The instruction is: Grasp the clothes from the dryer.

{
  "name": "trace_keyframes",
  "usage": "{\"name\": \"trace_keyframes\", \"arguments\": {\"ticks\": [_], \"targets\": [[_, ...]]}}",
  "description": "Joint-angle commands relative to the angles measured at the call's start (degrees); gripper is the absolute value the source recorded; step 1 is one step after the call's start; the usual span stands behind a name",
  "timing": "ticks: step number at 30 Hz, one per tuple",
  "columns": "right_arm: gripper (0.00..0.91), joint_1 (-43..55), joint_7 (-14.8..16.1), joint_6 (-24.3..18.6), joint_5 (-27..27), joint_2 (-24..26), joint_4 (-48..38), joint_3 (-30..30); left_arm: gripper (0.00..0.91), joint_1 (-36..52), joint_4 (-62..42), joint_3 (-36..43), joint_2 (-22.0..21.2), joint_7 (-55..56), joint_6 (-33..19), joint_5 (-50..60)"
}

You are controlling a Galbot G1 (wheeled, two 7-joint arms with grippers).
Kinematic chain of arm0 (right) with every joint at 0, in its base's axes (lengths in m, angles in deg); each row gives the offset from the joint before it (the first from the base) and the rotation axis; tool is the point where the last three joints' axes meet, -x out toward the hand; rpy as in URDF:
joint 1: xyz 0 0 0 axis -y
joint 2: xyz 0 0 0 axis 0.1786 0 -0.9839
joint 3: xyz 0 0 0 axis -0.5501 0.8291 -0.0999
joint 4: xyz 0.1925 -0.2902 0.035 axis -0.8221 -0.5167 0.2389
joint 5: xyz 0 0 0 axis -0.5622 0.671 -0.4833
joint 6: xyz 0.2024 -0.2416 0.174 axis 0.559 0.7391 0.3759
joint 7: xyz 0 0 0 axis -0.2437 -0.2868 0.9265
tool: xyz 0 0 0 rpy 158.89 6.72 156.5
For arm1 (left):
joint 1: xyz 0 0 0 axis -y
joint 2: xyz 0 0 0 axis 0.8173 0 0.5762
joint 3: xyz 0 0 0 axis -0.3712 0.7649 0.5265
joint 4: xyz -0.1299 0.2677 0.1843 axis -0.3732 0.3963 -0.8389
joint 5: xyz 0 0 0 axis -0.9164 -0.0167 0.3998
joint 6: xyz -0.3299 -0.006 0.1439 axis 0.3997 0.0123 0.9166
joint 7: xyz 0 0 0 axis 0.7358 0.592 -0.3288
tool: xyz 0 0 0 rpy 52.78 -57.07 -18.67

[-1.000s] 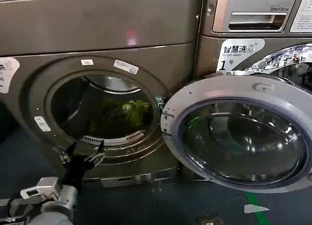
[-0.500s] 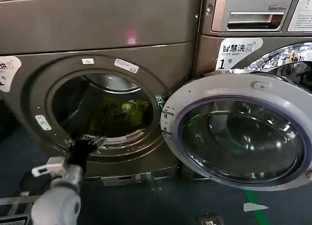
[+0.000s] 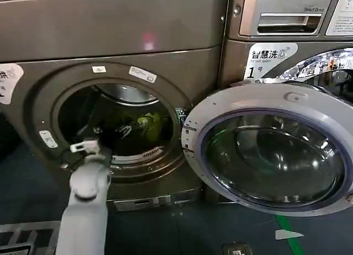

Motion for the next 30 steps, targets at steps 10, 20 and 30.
{"name": "trace_keyframes", "arguments": {"ticks": [10,20,30], "targets": [[0.907,0.1,0.1,0.1,0.4,0.4,0.7,-0.6,0.907,30.4,-43.1,2.4,-2.1,-0.6,-7.7,3.1],[0.907,0.7,0.2,-0.3,-0.1,0.4,1.0,-0.1,0.907,39.3,-60.9,3.4,-2.6,-7.3,-11.3,6.1],[0.907,0.7,0.3,-0.5,-0.7,-0.2,0.7,0.0,0.907,46.2,-68.5,20.2,2.6,-34.4,-6.7,17.4]]}}
